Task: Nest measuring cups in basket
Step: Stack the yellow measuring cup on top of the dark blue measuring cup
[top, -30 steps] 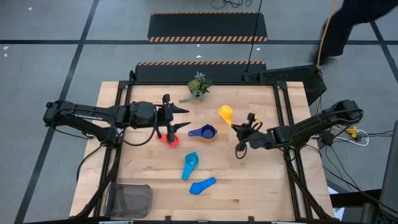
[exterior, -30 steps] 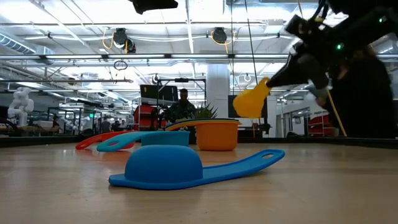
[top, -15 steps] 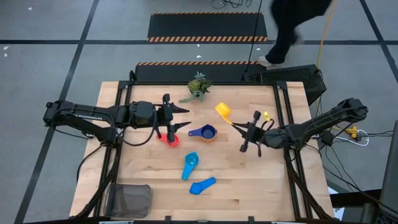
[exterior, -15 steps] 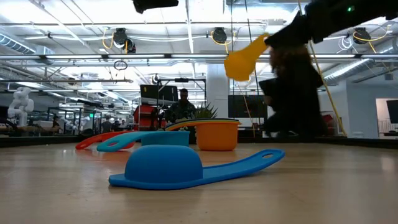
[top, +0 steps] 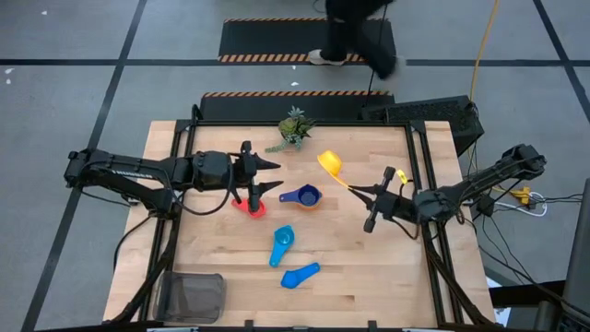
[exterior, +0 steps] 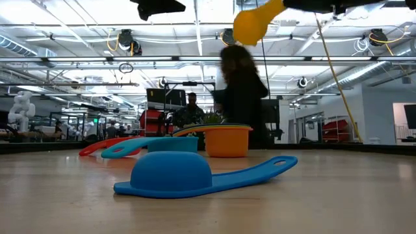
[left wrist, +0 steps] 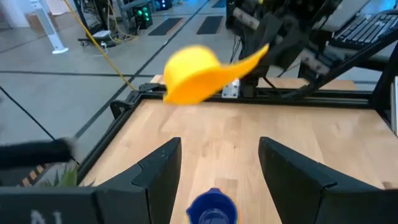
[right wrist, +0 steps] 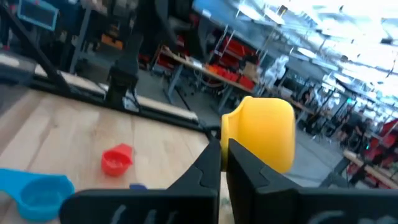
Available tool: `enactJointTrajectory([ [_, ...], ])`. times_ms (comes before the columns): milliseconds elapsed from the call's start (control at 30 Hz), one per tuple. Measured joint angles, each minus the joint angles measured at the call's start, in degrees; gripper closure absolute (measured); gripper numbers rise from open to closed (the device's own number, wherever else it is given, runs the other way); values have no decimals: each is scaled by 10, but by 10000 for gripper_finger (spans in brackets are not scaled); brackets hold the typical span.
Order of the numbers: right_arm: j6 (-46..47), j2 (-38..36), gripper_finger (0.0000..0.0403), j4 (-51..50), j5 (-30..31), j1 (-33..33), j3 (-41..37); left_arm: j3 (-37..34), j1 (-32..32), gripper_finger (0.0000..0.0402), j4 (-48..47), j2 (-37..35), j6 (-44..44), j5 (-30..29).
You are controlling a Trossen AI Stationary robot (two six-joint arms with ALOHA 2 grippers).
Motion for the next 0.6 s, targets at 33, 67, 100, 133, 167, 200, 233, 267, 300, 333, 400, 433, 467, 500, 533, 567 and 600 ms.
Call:
enactJointTrajectory([
  [33, -9, -1, 403, 11, 0, 4, 0, -2, 0, 183, 0, 0, -4, 0],
  [67, -18, 0, 403, 22, 0, 7, 0, -3, 0, 183, 0, 0, -9, 0],
  [100, -27, 0, 403, 32, 0, 10, 0, -3, 0, 183, 0, 0, -13, 0],
  [133, -34, 0, 403, 42, -1, 14, 0, -4, 0, 183, 0, 0, -17, 0],
  [167, -41, 0, 403, 52, -1, 17, 0, -4, -1, 183, 0, 0, -22, 0],
  [200, -46, 0, 403, 61, -2, 19, 0, -4, -1, 183, 2, 1, -27, 0],
  [233, -51, 0, 403, 69, -2, 22, 0, -4, -3, 183, 9, 5, -33, 0],
  [267, -57, 0, 403, 79, -2, 26, 0, -4, -5, 183, 18, 9, -37, 0],
  [300, -63, 0, 403, 90, -4, 29, 0, -4, -8, 183, 25, 13, -39, -1],
  [333, -66, 0, 403, 99, -14, 32, 0, -4, -12, 183, 35, 17, -37, -1],
  [400, -67, 0, 403, 119, -43, 34, 0, -4, -18, 183, 73, 31, -30, 0],
  [433, -66, 0, 403, 128, -58, 34, 0, -4, -20, 183, 93, 39, -23, 0],
  [467, -63, 0, 403, 135, -76, 34, 0, -4, -22, 183, 108, 48, -11, 1],
  [500, -62, 0, 403, 144, -91, 34, 0, -4, -24, 183, 125, 58, 0, 1],
  [533, -61, 2, 403, 152, -102, 34, 0, -4, -26, 183, 152, 69, 13, 0],
  [567, -60, 3, 403, 158, -109, 34, 0, -4, -27, 183, 177, 79, 27, 0],
  [600, -57, 5, 403, 163, -119, 34, 0, -4, -28, 183, 196, 87, 40, 0],
])
